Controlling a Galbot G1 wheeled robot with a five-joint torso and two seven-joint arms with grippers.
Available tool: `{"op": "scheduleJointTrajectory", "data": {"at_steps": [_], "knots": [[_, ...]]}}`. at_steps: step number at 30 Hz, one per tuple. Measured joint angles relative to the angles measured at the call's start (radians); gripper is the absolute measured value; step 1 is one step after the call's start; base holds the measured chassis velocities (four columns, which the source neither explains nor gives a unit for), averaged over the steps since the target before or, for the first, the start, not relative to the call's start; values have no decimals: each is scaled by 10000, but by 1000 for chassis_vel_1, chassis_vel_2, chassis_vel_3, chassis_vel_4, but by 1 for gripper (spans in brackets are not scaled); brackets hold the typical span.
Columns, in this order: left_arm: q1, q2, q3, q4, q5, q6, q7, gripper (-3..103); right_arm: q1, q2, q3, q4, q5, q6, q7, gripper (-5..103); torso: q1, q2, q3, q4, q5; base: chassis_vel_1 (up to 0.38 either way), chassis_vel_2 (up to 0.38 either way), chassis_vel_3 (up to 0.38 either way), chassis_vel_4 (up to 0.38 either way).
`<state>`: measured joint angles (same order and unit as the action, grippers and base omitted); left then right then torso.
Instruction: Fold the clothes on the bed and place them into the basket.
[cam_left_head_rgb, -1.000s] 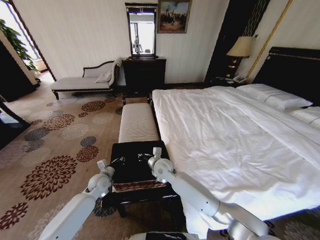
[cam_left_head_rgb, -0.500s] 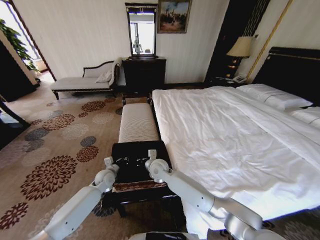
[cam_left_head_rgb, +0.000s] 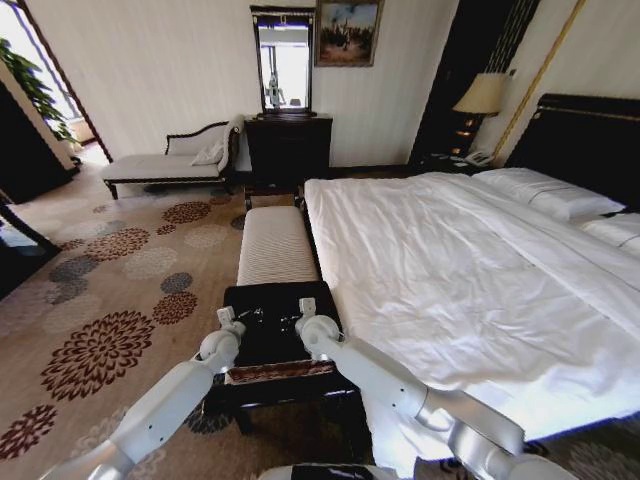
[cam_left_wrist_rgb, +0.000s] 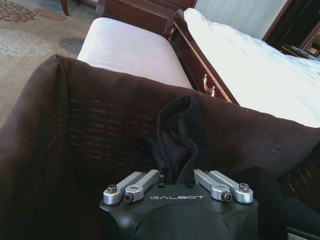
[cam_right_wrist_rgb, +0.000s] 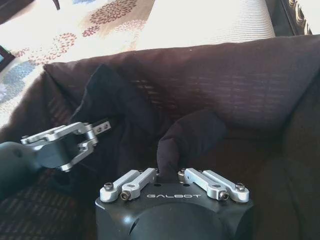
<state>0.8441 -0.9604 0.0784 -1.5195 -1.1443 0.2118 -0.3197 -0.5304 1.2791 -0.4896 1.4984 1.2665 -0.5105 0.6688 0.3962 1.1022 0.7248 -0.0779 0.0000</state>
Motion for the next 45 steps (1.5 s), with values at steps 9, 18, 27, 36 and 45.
{"op": "scheduleJointTrajectory", "data": {"at_steps": [9, 18, 27, 36, 45], "knots": [[136, -6, -38, -92, -19, 36, -14, 11, 160, 163, -195, -589, -432, 63, -269, 8, -1, 1, 0, 0, -1, 0, 0, 0, 0], [248, 130, -184, -311, -101, 229, -87, 32, 248, 174, -248, -853, -992, 317, -511, 41, -2, 1, 0, 2, 0, 0, 0, 0, 0], [450, 155, -351, -341, -31, 246, -78, 65, 238, 85, -252, -819, -1127, 396, -492, 74, -1, 1, 0, 1, -1, 0, 0, 0, 0], [689, 320, -695, -855, 54, 95, -173, 99, 128, -125, -11, -357, -1216, 432, -552, 98, -1, 1, -1, 2, -1, 0, 0, 0, 0], [1494, 776, -1681, -2217, 795, -20, -360, 100, -417, -1039, 1087, 1140, -1828, 600, -888, 100, -1, 1, -1, 0, -1, 0, 0, 0, 0]]}}
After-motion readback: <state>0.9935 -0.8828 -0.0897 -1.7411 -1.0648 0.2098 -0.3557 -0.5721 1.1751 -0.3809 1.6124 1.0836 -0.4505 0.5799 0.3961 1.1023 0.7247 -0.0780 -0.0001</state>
